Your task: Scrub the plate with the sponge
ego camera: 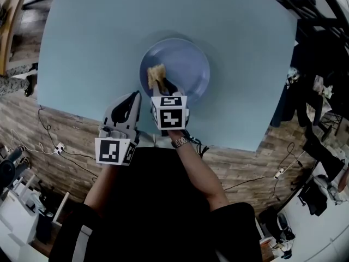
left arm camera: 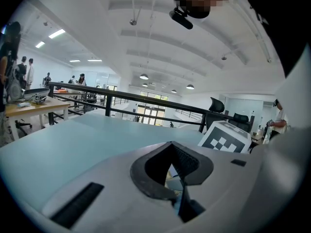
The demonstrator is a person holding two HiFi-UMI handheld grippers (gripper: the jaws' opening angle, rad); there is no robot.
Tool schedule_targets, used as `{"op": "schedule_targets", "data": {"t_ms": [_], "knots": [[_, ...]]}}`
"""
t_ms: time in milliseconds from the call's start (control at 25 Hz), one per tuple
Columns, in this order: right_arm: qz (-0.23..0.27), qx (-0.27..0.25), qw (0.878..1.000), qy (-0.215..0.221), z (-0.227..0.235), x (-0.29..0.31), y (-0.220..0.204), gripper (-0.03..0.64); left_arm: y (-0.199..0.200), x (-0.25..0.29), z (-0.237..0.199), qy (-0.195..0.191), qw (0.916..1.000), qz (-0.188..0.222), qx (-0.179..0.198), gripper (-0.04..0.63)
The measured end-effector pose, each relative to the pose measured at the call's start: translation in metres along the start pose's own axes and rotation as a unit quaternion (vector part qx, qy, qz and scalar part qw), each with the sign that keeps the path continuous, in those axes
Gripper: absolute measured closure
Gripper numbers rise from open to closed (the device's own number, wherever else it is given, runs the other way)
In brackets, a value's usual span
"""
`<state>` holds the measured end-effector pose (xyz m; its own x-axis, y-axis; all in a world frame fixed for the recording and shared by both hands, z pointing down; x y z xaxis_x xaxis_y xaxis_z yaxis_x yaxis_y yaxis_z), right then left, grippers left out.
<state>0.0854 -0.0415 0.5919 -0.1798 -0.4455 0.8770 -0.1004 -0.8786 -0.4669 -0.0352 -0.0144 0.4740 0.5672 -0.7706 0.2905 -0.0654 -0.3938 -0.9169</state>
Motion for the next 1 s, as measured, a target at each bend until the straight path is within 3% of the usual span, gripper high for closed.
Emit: {"op": "schedule_targets", "data": {"t_ms": [1000], "knots": [[-0.001,0.055,0.995,-0.088,0.098,-0.025,-0.016,0.534,-0.001,0.013,0.033,-0.029,0.9995,-0.003,0.010,0.594]]}}
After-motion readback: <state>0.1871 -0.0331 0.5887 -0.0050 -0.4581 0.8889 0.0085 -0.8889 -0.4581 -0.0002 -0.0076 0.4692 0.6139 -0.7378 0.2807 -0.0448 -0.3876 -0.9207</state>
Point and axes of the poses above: the fingertips, and each gripper's own axes: x forward along the fingers, z to its right, y out of its top, the point moved 5 cm from there along -x, backward along the fingers, and after that the axes turned 13 degrees about -y, right-handed, at the moved point
